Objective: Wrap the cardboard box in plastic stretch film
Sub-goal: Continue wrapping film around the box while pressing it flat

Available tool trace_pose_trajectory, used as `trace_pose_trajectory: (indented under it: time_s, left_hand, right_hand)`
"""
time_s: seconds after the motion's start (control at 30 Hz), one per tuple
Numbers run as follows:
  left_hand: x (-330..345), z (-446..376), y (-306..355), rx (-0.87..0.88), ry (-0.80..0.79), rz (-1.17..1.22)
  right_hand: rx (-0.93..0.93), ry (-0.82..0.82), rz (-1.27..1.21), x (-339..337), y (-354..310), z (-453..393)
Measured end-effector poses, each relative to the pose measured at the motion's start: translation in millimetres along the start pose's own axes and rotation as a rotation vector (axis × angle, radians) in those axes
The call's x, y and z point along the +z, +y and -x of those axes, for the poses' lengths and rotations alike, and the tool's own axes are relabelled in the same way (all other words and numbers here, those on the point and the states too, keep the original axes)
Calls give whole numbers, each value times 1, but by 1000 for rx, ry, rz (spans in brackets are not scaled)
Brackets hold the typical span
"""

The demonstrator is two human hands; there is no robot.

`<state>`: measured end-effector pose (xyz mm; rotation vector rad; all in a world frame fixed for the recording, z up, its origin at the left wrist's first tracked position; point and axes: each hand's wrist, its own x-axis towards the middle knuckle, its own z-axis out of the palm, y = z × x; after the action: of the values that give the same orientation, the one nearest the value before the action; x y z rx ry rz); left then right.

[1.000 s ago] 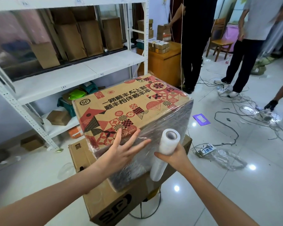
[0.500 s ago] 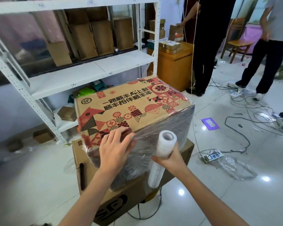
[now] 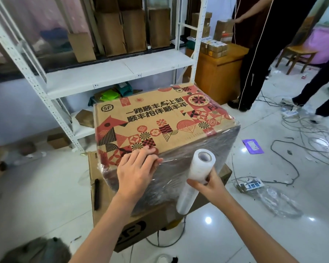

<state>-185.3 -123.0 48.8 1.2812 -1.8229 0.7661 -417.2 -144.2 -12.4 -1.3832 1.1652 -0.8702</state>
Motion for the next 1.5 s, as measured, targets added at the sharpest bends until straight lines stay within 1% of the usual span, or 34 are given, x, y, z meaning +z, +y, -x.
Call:
trace_pose_trajectory:
  time_s: [0.13, 0.2, 0.3, 0.43, 0.67, 0.83, 0.9, 1.13, 1.3, 1.5]
  left_hand:
    - [7, 3, 0, 48, 62, -52]
    - [10, 2, 0, 56, 77, -68]
    - [13, 1, -2, 66, 101, -82]
    - [13, 4, -6, 63, 112, -86]
    - [12, 4, -1, 36, 104, -50]
    - [13, 3, -3, 26, 107, -45]
    - [13, 4, -2, 29, 111, -36]
    - [14, 6, -2, 27, 152, -26]
    - [13, 6, 0, 27, 151, -16]
    - [13, 5, 3, 24, 150, -19]
  right_hand:
    - [-22, 136, 27, -7, -4, -3]
    - [-49, 167, 26, -8, -7, -3]
    - [-87, 158, 1, -7, -12, -7]
    - [-54, 154, -37, -3, -14, -10]
    - [-66, 151, -26, -9, -16, -15]
    - [-10, 100, 32, -19, -11, -10]
    - [20, 103, 41, -22, -11, -10]
    - [15, 64, 56, -36, -13, -11]
    - [20, 155, 61, -38, -8, -12]
    - [-58, 287, 104, -33, -14, -13]
